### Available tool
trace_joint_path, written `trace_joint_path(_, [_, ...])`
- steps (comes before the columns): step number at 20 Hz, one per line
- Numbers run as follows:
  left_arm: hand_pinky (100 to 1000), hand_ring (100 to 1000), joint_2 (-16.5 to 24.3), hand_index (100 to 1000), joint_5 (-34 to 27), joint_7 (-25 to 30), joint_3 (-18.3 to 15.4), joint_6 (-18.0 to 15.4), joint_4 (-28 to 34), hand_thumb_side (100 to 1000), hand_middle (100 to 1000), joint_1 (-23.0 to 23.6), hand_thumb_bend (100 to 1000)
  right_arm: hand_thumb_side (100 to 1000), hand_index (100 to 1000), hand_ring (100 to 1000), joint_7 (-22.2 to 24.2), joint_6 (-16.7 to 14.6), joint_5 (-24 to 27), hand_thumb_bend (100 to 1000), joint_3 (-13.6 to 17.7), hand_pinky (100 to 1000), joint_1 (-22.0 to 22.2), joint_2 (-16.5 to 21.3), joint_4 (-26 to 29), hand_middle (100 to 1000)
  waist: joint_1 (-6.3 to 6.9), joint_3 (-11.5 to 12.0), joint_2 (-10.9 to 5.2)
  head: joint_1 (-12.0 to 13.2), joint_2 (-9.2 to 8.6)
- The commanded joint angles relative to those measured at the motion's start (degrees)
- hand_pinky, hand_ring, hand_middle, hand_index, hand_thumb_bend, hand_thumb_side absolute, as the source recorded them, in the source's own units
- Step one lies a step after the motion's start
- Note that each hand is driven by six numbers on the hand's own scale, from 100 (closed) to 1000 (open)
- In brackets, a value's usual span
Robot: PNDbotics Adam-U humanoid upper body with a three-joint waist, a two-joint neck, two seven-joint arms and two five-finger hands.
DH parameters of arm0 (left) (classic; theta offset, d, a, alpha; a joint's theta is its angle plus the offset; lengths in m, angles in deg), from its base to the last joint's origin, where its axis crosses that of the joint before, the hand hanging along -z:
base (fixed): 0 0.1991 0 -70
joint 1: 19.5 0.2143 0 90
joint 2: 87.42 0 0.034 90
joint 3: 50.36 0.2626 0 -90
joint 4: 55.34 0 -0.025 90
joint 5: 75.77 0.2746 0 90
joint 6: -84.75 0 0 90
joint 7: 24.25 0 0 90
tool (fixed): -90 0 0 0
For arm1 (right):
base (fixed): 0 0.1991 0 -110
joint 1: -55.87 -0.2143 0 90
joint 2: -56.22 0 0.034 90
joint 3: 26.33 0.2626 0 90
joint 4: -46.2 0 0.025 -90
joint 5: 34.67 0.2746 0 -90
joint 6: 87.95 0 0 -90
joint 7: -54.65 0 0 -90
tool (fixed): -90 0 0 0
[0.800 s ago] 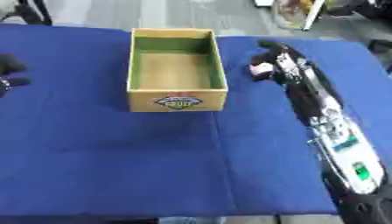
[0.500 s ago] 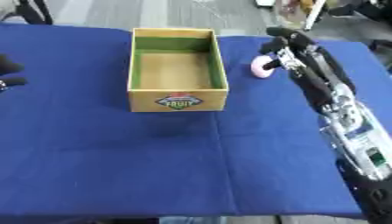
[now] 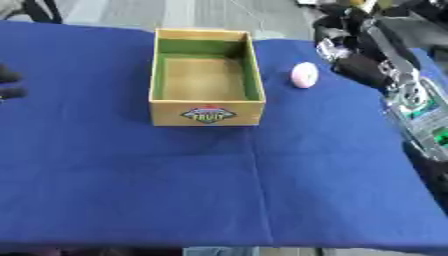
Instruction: Pick up objects on the table and place them in the box.
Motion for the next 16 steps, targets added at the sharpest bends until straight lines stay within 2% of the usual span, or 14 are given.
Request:
trace_joint_path(1, [718,761,0.89,734,-0.44,0.69,0.59,-0.07,1.33,558,625,-1.30,326,250,901,881,0.87,-1.75,-4.77,100,1.11,707,-2.96,3.25,-6.06,769,-0.08,0.69,-0.57,-0.52,0.34])
trace_joint_path(4, [718,761,0.95,734,-0.52,1.17,1.06,-0.02,1.43,559,625,-1.78,324,220,905,890,2.02,-3.35,-9.12,100,0.98,719,-5.08,3.51,-11.78,783,-0.26,2.04,-0.23,-0.93,0.34])
trace_joint_path(9, [718,760,1.13,735,-0.57,1.85,1.71,-0.04,1.65,558,625,-2.53,322,237,908,898,3.75,-5.29,-15.17,100,1.33,736,-7.16,3.69,-19.62,805,-0.54,4.01,0.33,-2.14,0.21])
trace_joint_path(16, [718,760,1.37,735,-0.47,2.40,2.13,-0.12,1.84,560,624,-2.94,318,262,924,911,5.29,-7.20,-18.64,100,2.31,754,-8.71,4.26,-26.83,831,-0.62,5.44,0.98,-3.17,0.27])
